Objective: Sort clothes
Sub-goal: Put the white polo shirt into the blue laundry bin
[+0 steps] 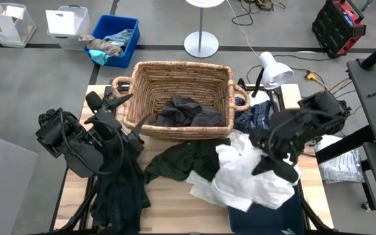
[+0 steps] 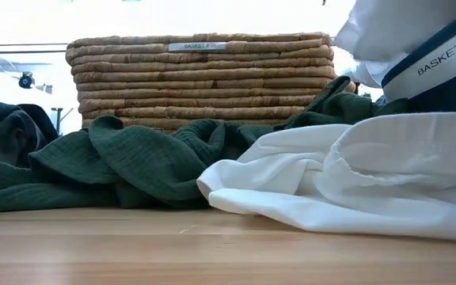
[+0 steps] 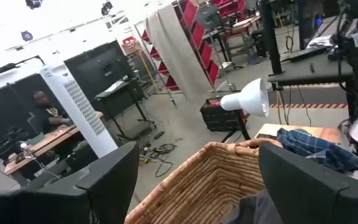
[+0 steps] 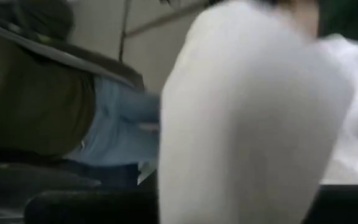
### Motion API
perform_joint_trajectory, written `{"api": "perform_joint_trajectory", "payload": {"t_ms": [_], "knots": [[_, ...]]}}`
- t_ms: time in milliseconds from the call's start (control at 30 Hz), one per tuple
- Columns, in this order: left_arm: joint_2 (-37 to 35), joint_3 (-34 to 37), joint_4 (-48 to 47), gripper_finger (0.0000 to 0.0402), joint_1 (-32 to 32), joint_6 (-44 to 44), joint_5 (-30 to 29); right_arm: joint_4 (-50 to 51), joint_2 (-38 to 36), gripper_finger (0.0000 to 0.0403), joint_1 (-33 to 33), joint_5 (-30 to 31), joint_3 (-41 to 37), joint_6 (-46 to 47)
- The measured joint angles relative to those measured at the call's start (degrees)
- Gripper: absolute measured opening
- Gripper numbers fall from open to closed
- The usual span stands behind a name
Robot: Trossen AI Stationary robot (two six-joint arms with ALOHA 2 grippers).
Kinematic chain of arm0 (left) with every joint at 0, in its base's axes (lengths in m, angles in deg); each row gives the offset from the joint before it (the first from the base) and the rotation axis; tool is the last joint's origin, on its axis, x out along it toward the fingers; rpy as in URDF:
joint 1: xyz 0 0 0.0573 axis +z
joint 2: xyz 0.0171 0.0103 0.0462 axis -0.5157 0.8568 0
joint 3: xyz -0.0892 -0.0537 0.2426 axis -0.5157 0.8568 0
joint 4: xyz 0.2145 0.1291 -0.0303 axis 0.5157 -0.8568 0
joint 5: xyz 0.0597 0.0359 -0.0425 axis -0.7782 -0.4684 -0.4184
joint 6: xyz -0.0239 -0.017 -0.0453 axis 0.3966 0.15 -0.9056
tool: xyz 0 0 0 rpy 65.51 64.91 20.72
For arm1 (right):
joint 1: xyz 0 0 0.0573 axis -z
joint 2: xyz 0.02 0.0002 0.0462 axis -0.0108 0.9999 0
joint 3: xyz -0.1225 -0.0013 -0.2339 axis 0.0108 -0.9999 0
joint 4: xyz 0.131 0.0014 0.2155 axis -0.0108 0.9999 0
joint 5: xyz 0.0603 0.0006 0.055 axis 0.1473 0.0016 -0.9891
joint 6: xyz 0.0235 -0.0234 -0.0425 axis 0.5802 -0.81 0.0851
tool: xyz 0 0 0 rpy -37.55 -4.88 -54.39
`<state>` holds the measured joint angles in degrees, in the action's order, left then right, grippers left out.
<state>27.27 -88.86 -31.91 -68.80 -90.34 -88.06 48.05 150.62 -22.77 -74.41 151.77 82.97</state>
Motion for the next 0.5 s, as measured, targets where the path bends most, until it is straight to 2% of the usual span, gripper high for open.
{"api": "perform_joint_trajectory", "payload": {"t_ms": [133, 500], "knots": [[-0.36, 0.0, -0.02, 0.0304, 0.36, 0.0, -0.52, 5.3, 0.1, 0.0009, -2.43, 0.18, -1.0, 5.89], [-0.76, 0.0, -0.35, 0.0304, 0.92, 0.22, -1.46, 5.46, -0.02, 0.0009, -6.83, 0.26, -6.93, 13.39]]}}
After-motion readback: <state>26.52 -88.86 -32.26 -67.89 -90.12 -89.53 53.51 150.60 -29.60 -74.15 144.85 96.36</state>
